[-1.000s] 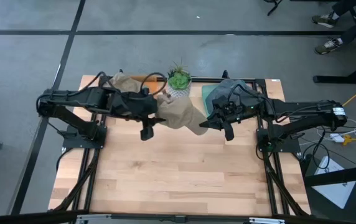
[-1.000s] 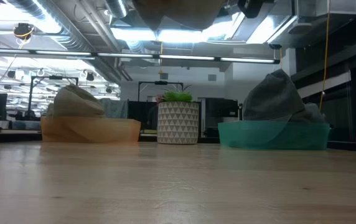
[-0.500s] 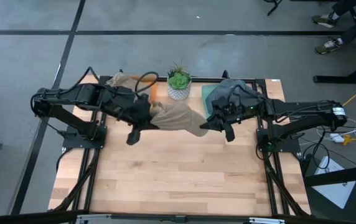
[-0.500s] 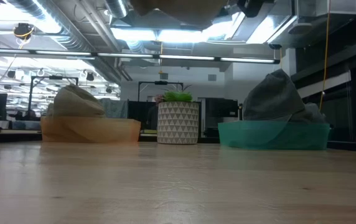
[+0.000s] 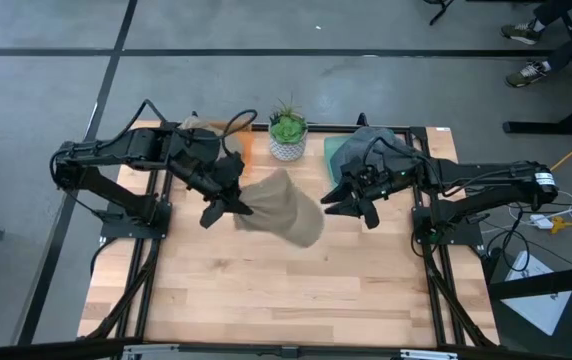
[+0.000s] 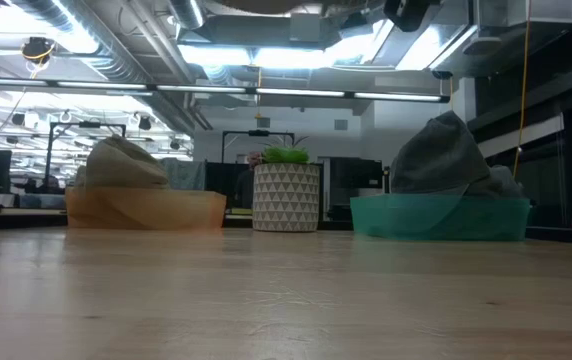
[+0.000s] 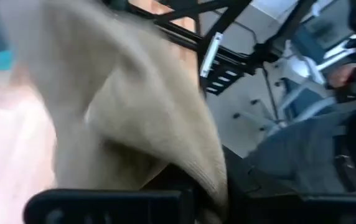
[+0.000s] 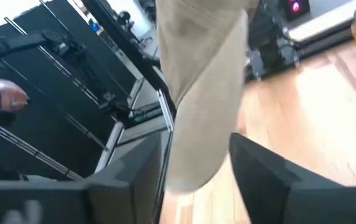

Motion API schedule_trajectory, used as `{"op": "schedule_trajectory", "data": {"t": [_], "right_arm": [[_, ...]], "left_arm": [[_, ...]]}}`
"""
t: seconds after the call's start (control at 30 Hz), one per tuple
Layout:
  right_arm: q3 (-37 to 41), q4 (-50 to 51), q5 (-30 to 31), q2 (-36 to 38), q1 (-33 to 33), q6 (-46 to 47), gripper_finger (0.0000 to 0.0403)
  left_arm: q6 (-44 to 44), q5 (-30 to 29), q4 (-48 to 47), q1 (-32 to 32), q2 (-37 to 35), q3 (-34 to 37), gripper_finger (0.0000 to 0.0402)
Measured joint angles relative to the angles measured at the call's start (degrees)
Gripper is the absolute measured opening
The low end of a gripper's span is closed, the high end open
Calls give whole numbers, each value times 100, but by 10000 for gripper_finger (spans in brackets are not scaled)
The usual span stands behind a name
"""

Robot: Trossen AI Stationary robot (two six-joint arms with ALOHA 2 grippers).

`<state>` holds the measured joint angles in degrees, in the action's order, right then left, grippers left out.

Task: Pick & Place hat
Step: Put the brown cap into the orange bin

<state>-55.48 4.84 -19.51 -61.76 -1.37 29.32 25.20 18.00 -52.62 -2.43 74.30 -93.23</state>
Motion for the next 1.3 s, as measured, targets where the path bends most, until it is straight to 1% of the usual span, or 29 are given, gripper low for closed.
{"op": "schedule_trajectory", "data": {"t": [0.07,0.13,0.23,0.33,0.43,0.53,0.67,0.8,1.0,1.07,1.13,1.23,1.3], "right_arm": [[1,133,-4,0,0,2,217],[2,197,-3,0,0,0,237],[2,184,258,0,0,-57,254],[4,82,738,0,0,-314,255],[4,-93,1314,0,-2,-645,250],[6,-273,1670,0,-2,-1003,242],[7,-623,1701,-37,15,-1560,234],[9,-840,1699,-150,24,-1946,226],[11,-851,1703,-428,22,-2060,220],[11,-864,1717,-519,22,-2068,220],[11,-882,1916,-571,23,-2089,220],[11,-928,2151,-613,22,-2094,220],[11,-939,2263,-614,22,-2096,220]], "left_arm": [[60,125,-1,48,0,0,23],[65,127,-2,114,0,0,20],[160,-89,0,238,0,0,20],[308,-578,9,379,53,-2,29],[341,-926,17,550,179,-2,29],[569,-1028,83,722,342,-2,19],[710,-939,458,876,652,-2,20],[766,-617,1107,943,949,-2,33],[817,-552,1978,946,1301,-2,19],[818,-432,2150,964,1381,0,18],[879,-276,2362,972,1438,0,24],[948,-251,2477,972,1471,0,35],[948,-276,2462,970,1472,0,36]]}}
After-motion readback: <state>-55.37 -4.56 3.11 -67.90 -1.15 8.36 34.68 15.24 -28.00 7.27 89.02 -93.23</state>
